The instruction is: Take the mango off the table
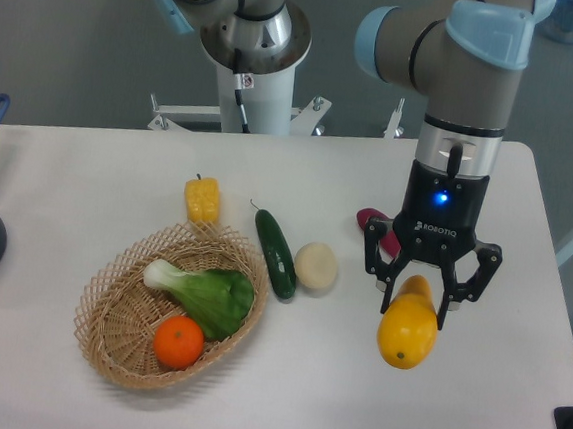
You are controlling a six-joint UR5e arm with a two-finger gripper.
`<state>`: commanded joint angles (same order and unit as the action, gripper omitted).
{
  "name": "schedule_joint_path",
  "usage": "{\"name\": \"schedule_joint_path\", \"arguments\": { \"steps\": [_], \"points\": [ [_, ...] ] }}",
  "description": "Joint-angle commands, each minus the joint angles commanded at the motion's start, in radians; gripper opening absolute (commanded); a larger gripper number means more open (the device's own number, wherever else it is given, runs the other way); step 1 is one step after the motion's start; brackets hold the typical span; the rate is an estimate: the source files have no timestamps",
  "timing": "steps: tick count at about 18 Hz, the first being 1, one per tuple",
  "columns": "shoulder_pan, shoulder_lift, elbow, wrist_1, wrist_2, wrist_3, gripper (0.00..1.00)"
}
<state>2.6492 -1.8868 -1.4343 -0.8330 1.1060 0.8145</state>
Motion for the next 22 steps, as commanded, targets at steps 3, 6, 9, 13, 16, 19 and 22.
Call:
{"name": "schedule_joint_path", "arguments": {
  "steps": [3, 6, 9, 13, 16, 19, 22],
  "points": [
    [0.005, 0.003, -0.014, 0.003, 0.0, 0.017, 0.41],
    [0.006, 0.011, -0.017, 0.002, 0.0, 0.017, 0.41],
    [0.011, 0.012, -0.023, 0.002, 0.0, 0.02, 0.41],
    [0.012, 0.011, -0.021, 0.002, 0.0, 0.014, 0.41],
    [0.014, 0.012, -0.021, 0.002, 0.0, 0.012, 0.41],
    [0.014, 0.011, -0.021, 0.002, 0.0, 0.014, 0.41],
    [0.014, 0.011, -0.021, 0.002, 0.0, 0.015, 0.41]
  ]
}}
